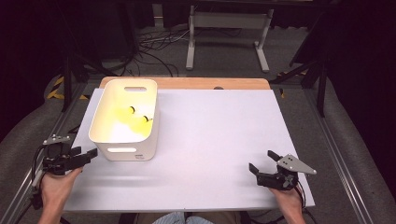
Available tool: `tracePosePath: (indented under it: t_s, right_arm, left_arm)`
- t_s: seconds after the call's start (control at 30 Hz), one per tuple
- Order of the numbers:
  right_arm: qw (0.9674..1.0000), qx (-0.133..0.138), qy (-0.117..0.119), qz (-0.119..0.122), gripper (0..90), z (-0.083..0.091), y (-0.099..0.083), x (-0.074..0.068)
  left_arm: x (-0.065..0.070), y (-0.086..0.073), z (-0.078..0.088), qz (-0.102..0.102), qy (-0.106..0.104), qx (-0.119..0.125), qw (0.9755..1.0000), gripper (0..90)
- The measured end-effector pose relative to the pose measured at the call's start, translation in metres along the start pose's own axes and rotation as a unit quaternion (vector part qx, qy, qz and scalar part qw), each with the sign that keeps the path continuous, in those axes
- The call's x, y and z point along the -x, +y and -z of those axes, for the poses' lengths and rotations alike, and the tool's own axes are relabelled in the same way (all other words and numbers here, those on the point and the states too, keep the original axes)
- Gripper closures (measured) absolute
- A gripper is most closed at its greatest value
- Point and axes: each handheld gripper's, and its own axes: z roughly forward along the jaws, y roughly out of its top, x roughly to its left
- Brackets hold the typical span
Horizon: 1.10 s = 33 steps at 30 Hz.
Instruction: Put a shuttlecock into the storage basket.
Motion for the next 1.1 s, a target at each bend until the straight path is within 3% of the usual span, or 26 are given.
tracePosePath:
  t_s: [0.47,0.93,1.1]
  right_arm:
    - [1.0000,0.000,-0.001,0.000,9.8,0.000,0.000,0.000]
    - [1.0000,0.002,0.000,0.002,9.8,0.001,0.001,-0.001]
    - [1.0000,0.003,0.000,0.002,9.8,0.002,0.001,-0.002]
  left_arm:
    - [0.006,-0.010,0.000,-0.012,-0.010,0.010,0.9998,32.3]
    - [0.023,-0.018,0.000,-0.033,-0.029,0.026,0.9987,32.0]
    - [0.026,-0.022,-0.001,-0.026,-0.038,0.033,0.9984,31.5]
